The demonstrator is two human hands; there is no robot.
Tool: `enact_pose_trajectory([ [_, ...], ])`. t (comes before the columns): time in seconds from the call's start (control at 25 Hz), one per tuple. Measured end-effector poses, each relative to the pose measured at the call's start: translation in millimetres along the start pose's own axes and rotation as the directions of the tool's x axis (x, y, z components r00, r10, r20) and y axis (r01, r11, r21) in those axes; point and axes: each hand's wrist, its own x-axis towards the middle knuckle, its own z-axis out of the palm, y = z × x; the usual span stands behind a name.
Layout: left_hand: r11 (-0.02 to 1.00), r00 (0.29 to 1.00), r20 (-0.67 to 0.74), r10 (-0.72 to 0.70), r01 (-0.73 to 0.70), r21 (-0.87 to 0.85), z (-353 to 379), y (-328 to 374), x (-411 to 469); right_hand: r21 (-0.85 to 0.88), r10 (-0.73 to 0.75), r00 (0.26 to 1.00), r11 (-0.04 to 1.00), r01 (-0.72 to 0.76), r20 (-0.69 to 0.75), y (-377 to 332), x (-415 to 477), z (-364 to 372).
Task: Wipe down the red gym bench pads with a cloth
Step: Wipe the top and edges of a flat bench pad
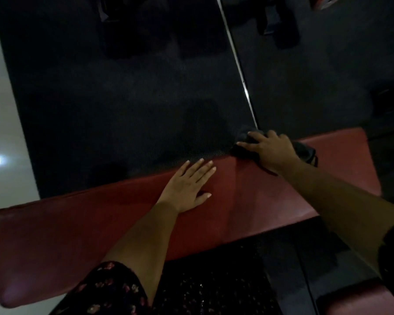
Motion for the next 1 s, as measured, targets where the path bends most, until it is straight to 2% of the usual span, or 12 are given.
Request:
enact_pose_trajectory([
  [0.08, 1.0, 1.0, 0.009, 0.016, -0.016, 0.002, -1, -1, -2, 0.003, 0.15, 0.989, 0.989, -0.15, 0.01, -7, 3, 0],
  [0.12, 1.0, 1.0, 0.01, 0.027, -0.027, -0.015, -2, -3, -1, 0.042, 0.168, 0.986, 0.985, -0.168, 0.015, -20, 6, -2],
  [0.24, 0.991, 0.989, -0.068, 0.131, -0.132, -0.022, -9, -8, 6, 0.117, 0.043, 0.999, 0.992, -0.041, -0.023, -49, 7, -6],
  [0.36, 0.963, 0.964, 0.046, 0.26, -0.263, 0.054, -14, -11, 16, 0.104, -0.061, 0.995, 0.992, 0.069, -0.075, -18, -2, 2],
  [0.48, 0.968, 0.97, 0.002, 0.243, -0.243, 0.062, -26, -10, 30, 0.043, 0.107, 0.994, 0.993, -0.105, -0.026, 28, -11, 18],
  [0.56, 0.963, 0.967, -0.02, 0.254, -0.25, 0.102, -29, -7, 42, 0.055, 0.266, 0.964, 0.962, -0.267, 0.012, 45, -8, 21],
  [0.6, 0.964, 0.967, -0.029, 0.251, -0.248, 0.096, -28, -4, 47, 0.084, 0.292, 0.956, 0.952, -0.293, 0.032, 46, -5, 21],
  [0.64, 0.966, 0.967, -0.045, 0.251, -0.246, 0.084, -28, 1, 53, 0.122, 0.258, 0.965, 0.958, -0.261, 0.04, 44, -3, 20],
  [0.72, 0.97, 0.969, -0.055, 0.241, -0.239, 0.047, -32, 18, 67, 0.175, 0.074, 0.997, 0.982, -0.075, 0.012, 39, -2, 15],
  [0.8, 0.972, 0.972, -0.01, 0.235, -0.235, -0.002, -36, 34, 77, 0.152, -0.079, 0.996, 0.985, 0.085, -0.044, 49, -5, 13],
  [0.84, 0.973, 0.974, 0.016, 0.228, -0.227, -0.024, -38, 41, 83, 0.125, -0.088, 0.995, 0.988, 0.094, -0.057, 64, -8, 15],
  [1.0, 0.976, 0.976, 0.023, 0.216, -0.215, -0.025, -39, 66, 109, 0.029, 0.216, 0.976, 0.976, -0.215, -0.008, 127, -22, 41],
])
